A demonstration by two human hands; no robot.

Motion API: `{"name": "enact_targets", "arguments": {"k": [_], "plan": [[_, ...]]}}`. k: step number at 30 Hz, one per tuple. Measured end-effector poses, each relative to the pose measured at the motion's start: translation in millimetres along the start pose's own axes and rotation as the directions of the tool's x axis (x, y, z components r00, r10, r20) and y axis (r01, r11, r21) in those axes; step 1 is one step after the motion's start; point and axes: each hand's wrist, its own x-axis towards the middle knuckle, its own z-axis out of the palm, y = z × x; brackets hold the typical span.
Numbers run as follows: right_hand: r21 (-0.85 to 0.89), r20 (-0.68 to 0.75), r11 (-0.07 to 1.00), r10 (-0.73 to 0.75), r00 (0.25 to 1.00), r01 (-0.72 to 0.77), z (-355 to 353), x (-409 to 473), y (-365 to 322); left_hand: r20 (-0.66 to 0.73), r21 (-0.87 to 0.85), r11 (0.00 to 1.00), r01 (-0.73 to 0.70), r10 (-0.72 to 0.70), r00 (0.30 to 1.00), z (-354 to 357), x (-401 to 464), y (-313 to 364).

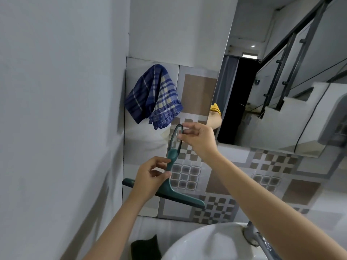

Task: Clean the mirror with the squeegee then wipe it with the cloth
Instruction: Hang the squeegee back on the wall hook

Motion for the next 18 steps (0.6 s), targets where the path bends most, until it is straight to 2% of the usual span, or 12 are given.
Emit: {"name": "enact_targets", "arguments": {"k": [6,12,18], "plan": [[-0.107,-0.033,0.994,-0.026,0.999,0.022,13,15,23,-0.050,0.002,1.000,0.025,-0.025,0.998,1,8,-15],[-0.142,0.040,0.989,-0.030,0.999,0.035,20,8,46,-0.040,0.034,0.998,0.052,-0.051,0.998,4,-1,-38],[-0.199,0.010,0.979,-0.041,0.999,0.042,20,5,50,-0.011,0.168,0.983,0.075,-0.074,0.997,3,0,-38]]}}
